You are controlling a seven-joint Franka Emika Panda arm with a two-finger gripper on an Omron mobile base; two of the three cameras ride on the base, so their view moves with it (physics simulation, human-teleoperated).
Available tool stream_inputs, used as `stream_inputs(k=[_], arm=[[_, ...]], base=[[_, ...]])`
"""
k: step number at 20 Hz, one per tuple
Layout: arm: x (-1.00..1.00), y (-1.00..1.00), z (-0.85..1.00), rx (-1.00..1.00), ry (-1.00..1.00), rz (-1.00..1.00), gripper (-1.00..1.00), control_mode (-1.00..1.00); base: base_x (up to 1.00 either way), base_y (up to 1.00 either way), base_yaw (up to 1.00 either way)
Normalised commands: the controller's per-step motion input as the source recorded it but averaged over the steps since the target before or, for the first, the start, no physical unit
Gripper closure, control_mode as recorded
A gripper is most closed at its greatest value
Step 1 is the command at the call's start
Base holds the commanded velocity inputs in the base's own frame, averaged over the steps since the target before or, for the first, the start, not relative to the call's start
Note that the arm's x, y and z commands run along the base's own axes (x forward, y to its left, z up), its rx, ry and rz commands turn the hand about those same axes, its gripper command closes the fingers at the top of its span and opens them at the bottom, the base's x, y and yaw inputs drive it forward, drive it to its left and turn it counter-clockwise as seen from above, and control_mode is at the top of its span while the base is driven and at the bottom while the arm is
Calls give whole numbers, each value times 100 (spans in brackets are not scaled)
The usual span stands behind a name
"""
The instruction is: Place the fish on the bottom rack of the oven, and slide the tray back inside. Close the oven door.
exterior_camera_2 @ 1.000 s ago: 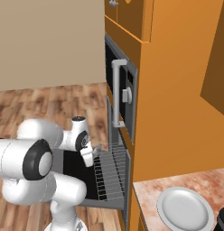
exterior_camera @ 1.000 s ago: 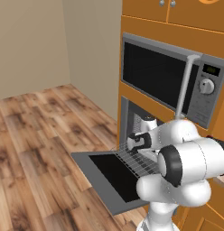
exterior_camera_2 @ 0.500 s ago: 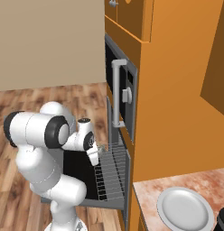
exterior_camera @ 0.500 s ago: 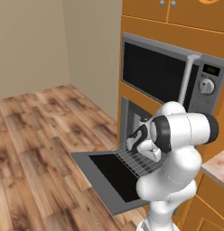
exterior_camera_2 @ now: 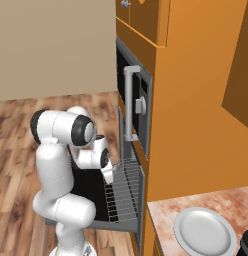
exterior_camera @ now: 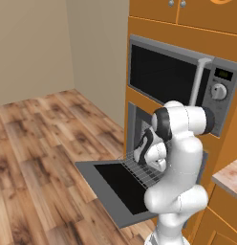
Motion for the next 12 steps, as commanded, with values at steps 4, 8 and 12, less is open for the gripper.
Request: stream_inputs(k=[4, 8, 12], arm=[[36, 0, -44, -3, 0, 0, 100, -100], [38, 0, -41, -3, 0, -1, 100, -100], [36, 0, -39, -3, 0, -1, 100, -100]], base=[[0, 0, 0], [0, 0, 0], [0, 0, 0]])
